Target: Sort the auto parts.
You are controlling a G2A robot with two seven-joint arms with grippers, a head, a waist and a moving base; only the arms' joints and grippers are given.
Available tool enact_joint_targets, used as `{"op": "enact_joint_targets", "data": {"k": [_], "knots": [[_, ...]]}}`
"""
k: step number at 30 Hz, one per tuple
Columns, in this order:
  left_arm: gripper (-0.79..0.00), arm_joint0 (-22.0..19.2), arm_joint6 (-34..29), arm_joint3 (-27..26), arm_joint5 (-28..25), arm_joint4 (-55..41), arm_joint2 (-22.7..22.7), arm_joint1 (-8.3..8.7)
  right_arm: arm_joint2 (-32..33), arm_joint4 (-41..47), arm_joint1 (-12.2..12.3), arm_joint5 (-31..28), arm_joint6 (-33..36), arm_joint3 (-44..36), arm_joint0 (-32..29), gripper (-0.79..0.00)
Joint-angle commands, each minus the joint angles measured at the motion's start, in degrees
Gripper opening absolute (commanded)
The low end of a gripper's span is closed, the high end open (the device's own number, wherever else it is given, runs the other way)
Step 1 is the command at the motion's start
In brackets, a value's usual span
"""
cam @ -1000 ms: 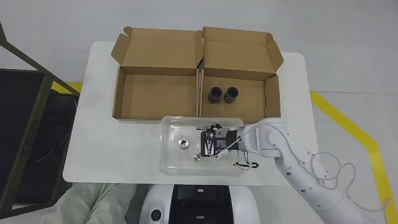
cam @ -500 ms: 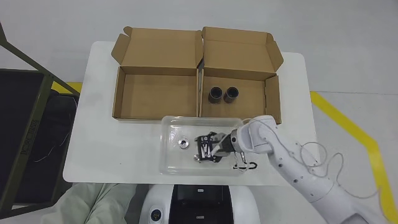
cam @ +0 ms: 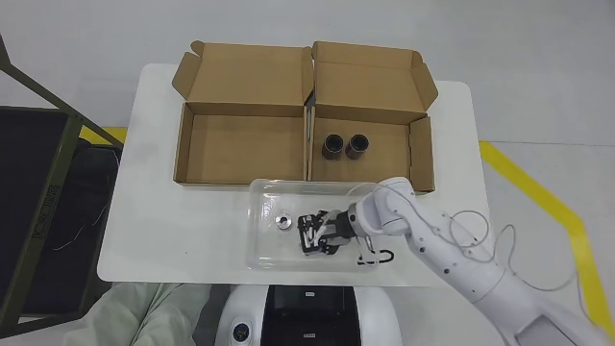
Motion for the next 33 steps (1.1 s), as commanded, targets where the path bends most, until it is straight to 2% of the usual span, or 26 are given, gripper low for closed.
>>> {"op": "enact_joint_targets", "data": {"k": [1,8,10,14,18,20,33], "knots": [[0.000,0.00,0.00,0.00,0.00,0.00,0.00,0.00,-1.10,0.33,-0.25,0.00,0.11,0.82,0.75,-0.369],[0.000,0.00,0.00,0.00,0.00,0.00,0.00,0.00,-3.84,1.15,-1.04,0.00,-0.14,3.10,2.91,-0.406],[0.000,0.00,0.00,0.00,0.00,0.00,0.00,0.00,-4.42,1.27,-1.22,0.00,-0.24,3.56,3.40,-0.443],[0.000,0.00,0.00,0.00,0.00,0.00,0.00,0.00,-5.26,1.24,-1.44,0.00,-0.55,3.94,4.21,-0.551],[0.000,0.00,0.00,0.00,0.00,0.00,0.00,0.00,-5.22,0.86,-1.36,0.00,-0.90,3.62,4.53,-0.736],[0.000,0.00,0.00,0.00,0.00,0.00,0.00,0.00,-5.08,0.55,-1.23,0.00,-0.90,3.14,4.49,-0.770],[0.000,0.00,0.00,0.00,0.00,0.00,0.00,0.00,-1.45,-1.59,0.47,2.18,-1.58,-3.82,2.35,-0.785]]}}
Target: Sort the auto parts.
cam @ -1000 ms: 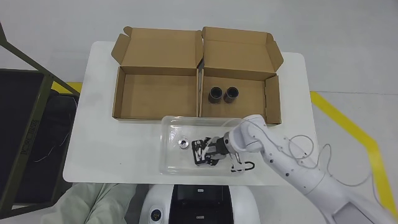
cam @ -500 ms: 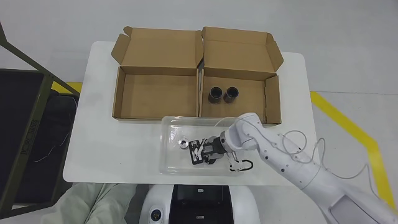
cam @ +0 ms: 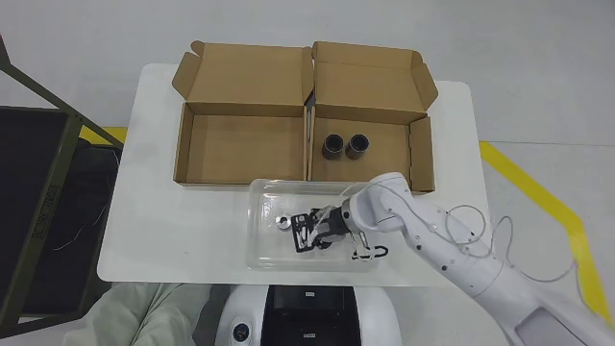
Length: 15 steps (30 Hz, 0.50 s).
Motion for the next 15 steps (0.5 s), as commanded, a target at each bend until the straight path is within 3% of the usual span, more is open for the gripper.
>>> {"op": "enact_joint_targets", "data": {"k": [1,15], "knots": [[0.000,0.00,0.00,0.00,0.00,0.00,0.00,0.00,0.82,-0.26,0.31,0.52,-0.36,-1.30,-0.45,-0.785],[0.000,0.00,0.00,0.00,0.00,0.00,0.00,0.00,7.56,-1.54,2.33,3.38,-8.18,-9.67,-4.67,-0.785]]}}
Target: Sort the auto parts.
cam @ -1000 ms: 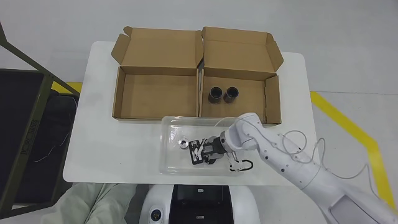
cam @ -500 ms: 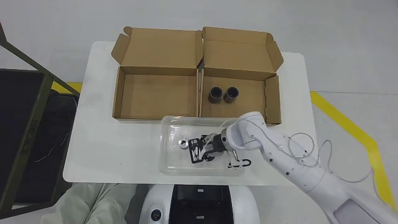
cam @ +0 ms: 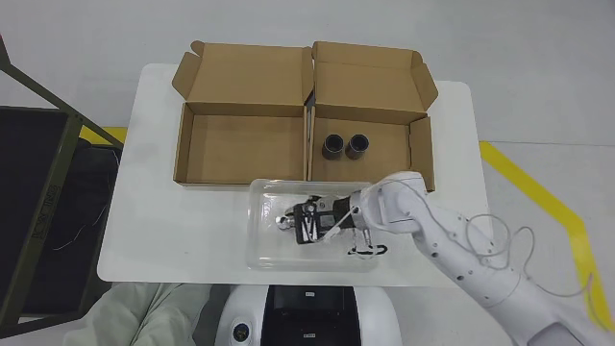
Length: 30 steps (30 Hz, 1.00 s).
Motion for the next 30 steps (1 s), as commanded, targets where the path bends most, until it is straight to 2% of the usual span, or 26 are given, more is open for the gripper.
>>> {"op": "enact_joint_targets", "data": {"k": [1,9,20,30], "knots": [[0.000,0.00,0.00,0.00,0.00,0.00,0.00,0.00,1.14,-0.19,0.29,0.02,-1.88,-1.12,-0.63,-0.785],[0.000,0.00,0.00,0.00,0.00,0.00,0.00,0.00,6.10,0.08,1.26,2.36,-9.88,-3.52,-3.69,-0.785],[0.000,0.00,0.00,0.00,0.00,0.00,0.00,0.00,11.31,-0.60,2.18,2.85,-16.29,-8.01,-5.80,-0.785],[0.000,0.00,0.00,0.00,0.00,0.00,0.00,0.00,17.32,-2.20,2.93,7.23,-25.32,-14.28,-9.75,-0.785]]}}
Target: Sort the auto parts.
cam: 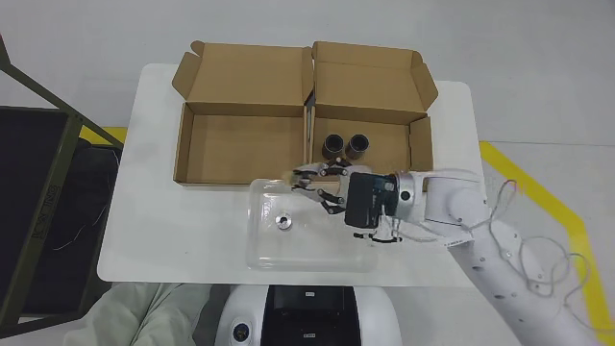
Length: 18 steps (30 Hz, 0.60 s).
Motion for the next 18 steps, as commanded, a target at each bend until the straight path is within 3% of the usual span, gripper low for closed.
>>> {"op": "enact_joint_targets", "data": {"k": [1,18], "knots": [[0.000,0.00,0.00,0.00,0.00,0.00,0.00,0.00,0.98,-0.17,0.07,1.03,-2.26,-0.76,-0.83,-0.785],[0.000,0.00,0.00,0.00,0.00,0.00,0.00,0.00,5.17,-0.91,0.23,4.16,-11.97,-2.27,-4.29,-0.785]]}}
